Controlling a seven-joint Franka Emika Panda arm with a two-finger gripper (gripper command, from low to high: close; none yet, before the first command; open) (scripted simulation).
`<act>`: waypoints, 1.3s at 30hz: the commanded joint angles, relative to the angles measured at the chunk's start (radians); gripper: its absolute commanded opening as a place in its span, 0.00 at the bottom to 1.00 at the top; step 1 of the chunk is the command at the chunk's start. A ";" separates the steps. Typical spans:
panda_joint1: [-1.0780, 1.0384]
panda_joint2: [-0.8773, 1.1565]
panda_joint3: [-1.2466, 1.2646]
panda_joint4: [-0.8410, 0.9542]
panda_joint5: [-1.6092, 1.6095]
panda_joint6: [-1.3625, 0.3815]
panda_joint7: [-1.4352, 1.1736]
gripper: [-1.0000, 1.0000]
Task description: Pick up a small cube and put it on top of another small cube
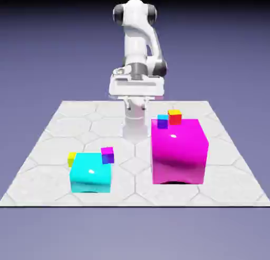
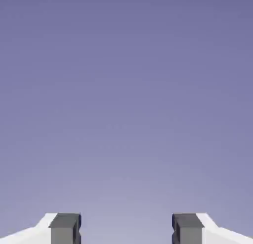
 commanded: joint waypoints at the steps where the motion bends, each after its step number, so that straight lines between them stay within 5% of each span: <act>1: 0.017 0.006 -0.036 -0.001 0.000 0.001 -0.020 0.50; 39: 0.649 0.226 -1.413 -0.036 0.007 0.041 -0.765 0.50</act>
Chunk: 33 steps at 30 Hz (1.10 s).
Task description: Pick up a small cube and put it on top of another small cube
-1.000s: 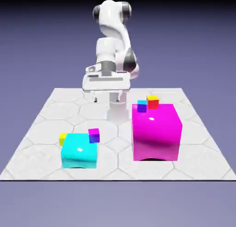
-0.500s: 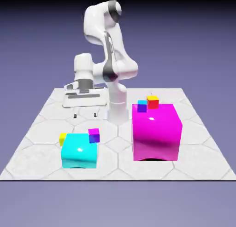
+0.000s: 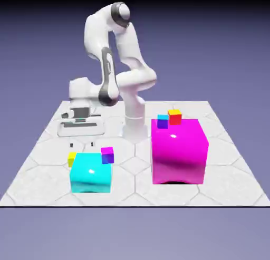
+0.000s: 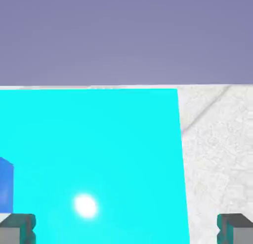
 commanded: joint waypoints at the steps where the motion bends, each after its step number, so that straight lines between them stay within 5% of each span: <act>1: 0.017 0.006 -0.036 -0.001 0.000 0.001 -0.020 0.50; 13: 0.197 0.069 -0.428 -0.011 0.002 0.012 -0.232 0.50; 32: 0.857 -0.121 -1.063 0.076 0.012 0.217 -0.255 0.50; 33: 0.857 -0.121 -1.063 0.076 0.012 0.217 -0.255 0.00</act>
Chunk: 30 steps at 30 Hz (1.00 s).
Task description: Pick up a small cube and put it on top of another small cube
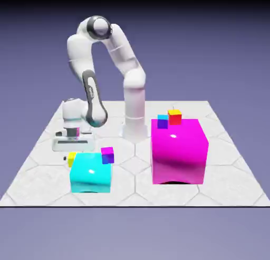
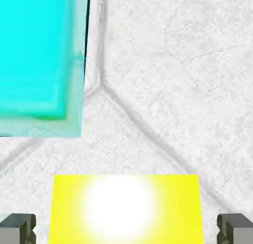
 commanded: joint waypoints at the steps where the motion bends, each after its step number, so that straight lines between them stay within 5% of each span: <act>1: 0.000 0.000 0.000 0.000 0.000 0.000 0.000 0.00; 19: -0.652 0.187 0.626 -0.086 -0.010 -0.202 0.023 0.00; 30: -0.802 0.045 0.944 0.119 0.040 -0.573 -0.146 0.00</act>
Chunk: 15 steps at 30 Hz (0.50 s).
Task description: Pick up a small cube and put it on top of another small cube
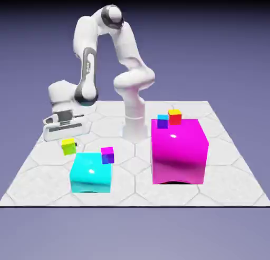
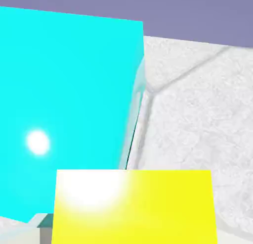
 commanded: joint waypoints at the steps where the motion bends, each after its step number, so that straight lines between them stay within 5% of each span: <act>1: -0.017 -0.008 0.036 0.008 -0.003 -0.026 -0.014 0.00; 15: -0.265 -0.072 0.544 0.013 -0.094 -0.309 -0.181 0.00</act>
